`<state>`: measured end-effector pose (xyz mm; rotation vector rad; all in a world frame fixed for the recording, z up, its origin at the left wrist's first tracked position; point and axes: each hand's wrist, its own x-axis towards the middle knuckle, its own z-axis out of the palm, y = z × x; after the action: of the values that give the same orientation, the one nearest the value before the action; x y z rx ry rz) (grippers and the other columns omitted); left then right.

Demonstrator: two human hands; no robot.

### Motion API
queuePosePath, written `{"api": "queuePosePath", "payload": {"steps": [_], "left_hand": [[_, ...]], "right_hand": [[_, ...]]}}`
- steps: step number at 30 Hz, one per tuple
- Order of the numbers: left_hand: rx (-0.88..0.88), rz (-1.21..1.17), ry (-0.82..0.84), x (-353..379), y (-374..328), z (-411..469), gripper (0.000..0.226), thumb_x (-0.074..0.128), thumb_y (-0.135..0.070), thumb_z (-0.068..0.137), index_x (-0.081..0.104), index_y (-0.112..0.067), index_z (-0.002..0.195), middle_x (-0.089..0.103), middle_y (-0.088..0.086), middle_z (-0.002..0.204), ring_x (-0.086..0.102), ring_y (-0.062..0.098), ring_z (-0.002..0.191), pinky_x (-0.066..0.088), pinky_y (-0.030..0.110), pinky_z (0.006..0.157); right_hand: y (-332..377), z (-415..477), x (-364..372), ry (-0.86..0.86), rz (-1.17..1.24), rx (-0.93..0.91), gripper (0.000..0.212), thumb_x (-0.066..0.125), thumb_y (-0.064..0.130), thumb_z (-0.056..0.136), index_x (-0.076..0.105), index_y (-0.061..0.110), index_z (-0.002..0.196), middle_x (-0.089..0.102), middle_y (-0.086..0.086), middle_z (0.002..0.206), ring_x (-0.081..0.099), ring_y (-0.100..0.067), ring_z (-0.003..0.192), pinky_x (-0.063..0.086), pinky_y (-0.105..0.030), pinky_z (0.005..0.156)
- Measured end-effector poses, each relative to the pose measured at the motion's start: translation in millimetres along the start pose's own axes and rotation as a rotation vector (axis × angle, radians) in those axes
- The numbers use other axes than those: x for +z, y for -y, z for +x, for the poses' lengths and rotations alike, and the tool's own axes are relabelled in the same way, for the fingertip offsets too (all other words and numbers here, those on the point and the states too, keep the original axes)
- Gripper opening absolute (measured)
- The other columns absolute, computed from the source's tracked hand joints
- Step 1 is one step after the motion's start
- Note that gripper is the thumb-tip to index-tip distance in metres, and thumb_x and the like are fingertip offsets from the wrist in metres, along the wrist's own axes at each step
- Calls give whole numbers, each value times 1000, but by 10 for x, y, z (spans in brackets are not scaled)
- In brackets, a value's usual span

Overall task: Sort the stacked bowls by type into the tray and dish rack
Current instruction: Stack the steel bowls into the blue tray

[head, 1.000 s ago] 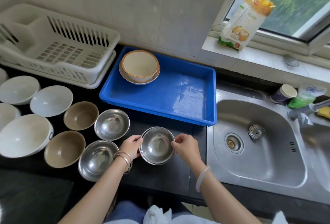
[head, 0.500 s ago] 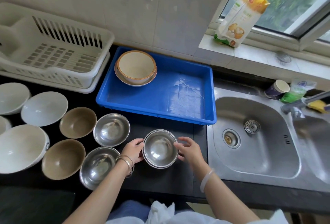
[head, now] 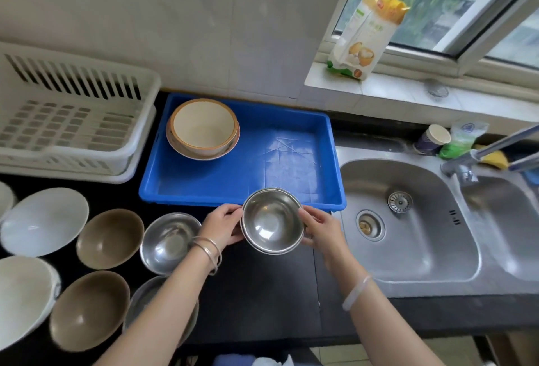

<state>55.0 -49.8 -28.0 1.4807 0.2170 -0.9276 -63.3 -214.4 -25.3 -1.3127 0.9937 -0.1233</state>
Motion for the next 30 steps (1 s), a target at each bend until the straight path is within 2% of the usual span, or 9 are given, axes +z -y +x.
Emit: {"api": "queuePosePath", "payload": {"steps": [3, 7, 11, 14, 16, 18, 22, 25, 30], "left_hand": [[25, -11, 2, 147, -267, 139, 6, 51, -13, 91, 56, -11, 87, 55, 10, 90, 57, 19, 66, 53, 28, 61], [23, -60, -25, 349, -537, 349, 9, 48, -17, 93, 54, -13, 97, 54, 8, 101, 57, 22, 76, 56, 38, 55], [-38, -120, -31, 452, -669, 617, 13, 46, -18, 94, 54, -15, 105, 52, 8, 105, 56, 28, 87, 54, 44, 63], [-43, -106, -62, 512, -696, 873, 31, 45, -12, 94, 50, -12, 124, 52, 13, 119, 54, 30, 100, 53, 44, 68], [-38, -107, -93, 552, -689, 1043, 37, 42, -6, 94, 47, -14, 130, 49, 18, 132, 52, 31, 110, 51, 44, 76], [-35, -141, -110, 579, -669, 1194, 40, 41, -3, 93, 45, -14, 132, 47, 20, 137, 51, 30, 111, 48, 41, 80], [-35, -220, -134, 600, -610, 1417, 40, 40, -1, 93, 45, -11, 132, 48, 17, 136, 49, 26, 104, 45, 40, 85], [-9, -246, -148, 602, -575, 1560, 36, 41, -2, 93, 50, -9, 128, 54, 14, 127, 51, 25, 104, 46, 38, 86], [43, -309, -177, 608, -514, 1694, 32, 45, -9, 94, 52, -4, 125, 57, 11, 113, 54, 22, 102, 49, 32, 82]], "right_hand": [[253, 190, -1, -32, 5, -22, 23, 65, 27, 88, 68, 14, 107, 71, -3, 92, 67, -11, 70, 58, -25, 60], [546, 516, 47, -53, -36, -34, 27, 61, 27, 91, 67, 10, 112, 66, -2, 91, 62, -14, 74, 57, -27, 63], [708, 838, 117, -13, -23, -4, 25, 57, 23, 93, 64, 11, 114, 64, -4, 94, 61, -17, 76, 52, -23, 60], [729, 1064, 180, 20, 9, 29, 27, 53, 16, 94, 63, 11, 118, 64, -1, 89, 61, -16, 76, 52, -21, 60], [718, 1225, 222, 34, 24, 46, 29, 50, 12, 95, 61, 11, 121, 64, -2, 91, 60, -16, 78, 54, -23, 64], [703, 1378, 253, 42, 40, 57, 31, 47, 9, 95, 60, 11, 123, 64, -6, 98, 59, -18, 83, 54, -26, 72], [682, 1606, 298, 65, 46, 56, 31, 46, 7, 96, 59, 9, 124, 62, -8, 102, 57, -18, 86, 52, -25, 73], [663, 1722, 305, 84, 40, 33, 32, 45, 8, 97, 60, 10, 124, 64, -7, 103, 60, -15, 82, 55, -19, 66], [615, 1822, 317, 90, 75, 35, 33, 45, 12, 98, 56, 17, 129, 65, -7, 106, 62, -20, 87, 56, -21, 69]]}}
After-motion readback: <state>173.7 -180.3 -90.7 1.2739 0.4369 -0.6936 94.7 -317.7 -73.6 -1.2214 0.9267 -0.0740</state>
